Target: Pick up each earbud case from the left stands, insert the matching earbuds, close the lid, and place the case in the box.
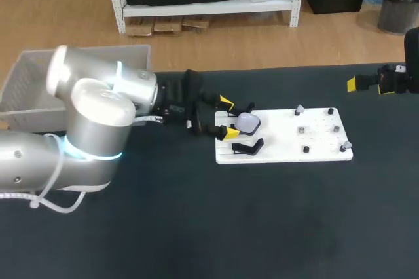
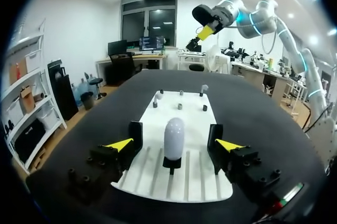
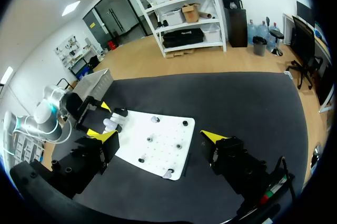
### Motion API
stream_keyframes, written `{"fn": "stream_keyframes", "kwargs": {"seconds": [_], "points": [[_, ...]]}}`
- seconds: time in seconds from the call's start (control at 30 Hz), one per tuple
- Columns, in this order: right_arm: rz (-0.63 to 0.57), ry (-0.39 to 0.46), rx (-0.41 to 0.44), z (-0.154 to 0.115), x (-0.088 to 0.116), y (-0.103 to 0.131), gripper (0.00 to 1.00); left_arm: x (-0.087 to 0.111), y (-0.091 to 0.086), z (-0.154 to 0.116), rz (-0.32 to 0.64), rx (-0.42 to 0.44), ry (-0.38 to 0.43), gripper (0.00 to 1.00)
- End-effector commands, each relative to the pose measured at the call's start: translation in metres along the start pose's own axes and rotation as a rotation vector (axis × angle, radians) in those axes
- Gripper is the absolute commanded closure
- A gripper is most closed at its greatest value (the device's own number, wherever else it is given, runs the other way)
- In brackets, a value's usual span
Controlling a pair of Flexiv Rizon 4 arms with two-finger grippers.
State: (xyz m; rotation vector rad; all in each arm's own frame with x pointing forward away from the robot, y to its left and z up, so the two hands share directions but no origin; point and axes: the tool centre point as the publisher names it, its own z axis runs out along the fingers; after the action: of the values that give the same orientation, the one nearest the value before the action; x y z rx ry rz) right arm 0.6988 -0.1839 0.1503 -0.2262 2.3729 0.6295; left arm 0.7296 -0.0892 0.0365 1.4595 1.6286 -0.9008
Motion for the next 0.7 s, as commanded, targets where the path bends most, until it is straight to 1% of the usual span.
{"fn": "stream_keyframes", "kwargs": {"seconds": [0.03, 0.43, 0.6, 0.7], "points": [[-0.001, 0.0, -0.002, 0.001, 0.0, -0.001, 0.0, 0.0, 0.008, 0.01, -0.007, 0.015, 0.006, 0.0], [-0.001, 0.0, -0.002, 0.001, 0.0, -0.001, 0.0, -0.001, 0.007, 0.023, -0.018, 0.029, 0.004, 0.0], [-0.001, 0.0, -0.002, 0.001, 0.0, -0.001, 0.0, 0.001, 0.005, 0.026, -0.022, 0.038, 0.006, 0.04], [-0.001, 0.0, -0.002, 0.001, 0.0, -0.001, 0.0, 0.003, 0.005, 0.029, -0.025, 0.043, 0.007, 0.14]]}}
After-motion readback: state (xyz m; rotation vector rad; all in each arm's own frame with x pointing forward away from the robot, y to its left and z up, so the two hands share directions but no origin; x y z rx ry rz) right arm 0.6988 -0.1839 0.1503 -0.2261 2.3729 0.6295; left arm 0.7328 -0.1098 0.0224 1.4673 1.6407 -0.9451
